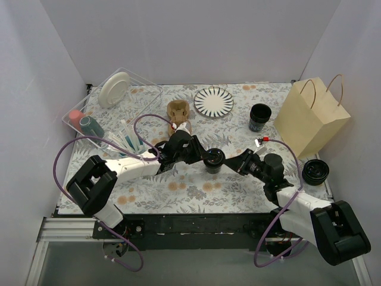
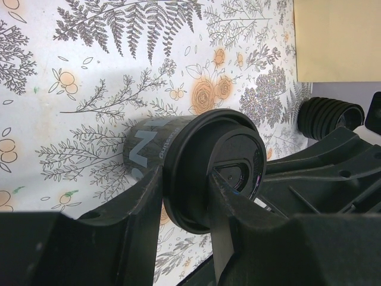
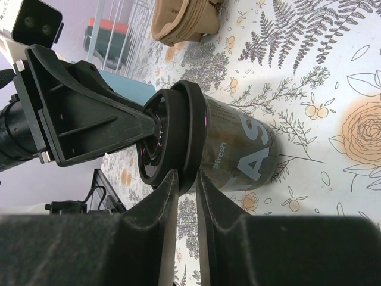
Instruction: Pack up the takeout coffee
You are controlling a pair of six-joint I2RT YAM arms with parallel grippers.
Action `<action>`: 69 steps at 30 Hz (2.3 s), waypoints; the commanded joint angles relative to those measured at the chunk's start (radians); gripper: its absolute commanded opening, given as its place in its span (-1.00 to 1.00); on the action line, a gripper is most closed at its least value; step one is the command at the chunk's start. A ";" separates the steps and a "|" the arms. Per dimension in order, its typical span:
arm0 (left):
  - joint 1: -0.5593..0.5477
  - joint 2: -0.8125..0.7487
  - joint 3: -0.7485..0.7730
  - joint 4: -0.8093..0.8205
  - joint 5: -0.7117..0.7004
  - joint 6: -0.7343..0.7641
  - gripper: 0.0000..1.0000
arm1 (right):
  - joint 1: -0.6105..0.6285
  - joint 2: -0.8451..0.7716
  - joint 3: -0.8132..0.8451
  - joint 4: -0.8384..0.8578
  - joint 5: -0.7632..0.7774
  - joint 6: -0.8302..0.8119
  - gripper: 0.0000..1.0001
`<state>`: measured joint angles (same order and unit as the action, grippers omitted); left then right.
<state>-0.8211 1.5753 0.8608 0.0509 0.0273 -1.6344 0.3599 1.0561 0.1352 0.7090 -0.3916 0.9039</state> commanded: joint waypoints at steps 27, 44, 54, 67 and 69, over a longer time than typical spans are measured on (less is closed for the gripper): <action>-0.016 0.141 0.049 -0.428 -0.076 -0.018 -0.46 | -0.010 0.011 0.142 -0.346 -0.015 -0.069 -0.49; -0.016 0.158 0.058 -0.405 -0.083 0.034 -0.46 | -0.012 -0.065 0.033 -0.466 0.175 -0.115 -0.52; -0.018 0.221 0.147 -0.431 -0.089 0.163 -0.46 | -0.013 -0.097 0.248 -0.585 0.126 -0.181 -0.26; -0.021 0.219 0.159 -0.428 -0.092 0.245 -0.47 | -0.068 -0.101 0.394 -0.643 0.057 -0.315 0.01; -0.020 0.219 0.161 -0.422 -0.081 0.257 -0.46 | -0.094 -0.081 0.399 -0.606 0.016 -0.335 0.07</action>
<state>-0.8364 1.7042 1.0855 -0.1009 0.0017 -1.4994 0.3027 0.9466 0.4778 0.0605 -0.2962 0.6479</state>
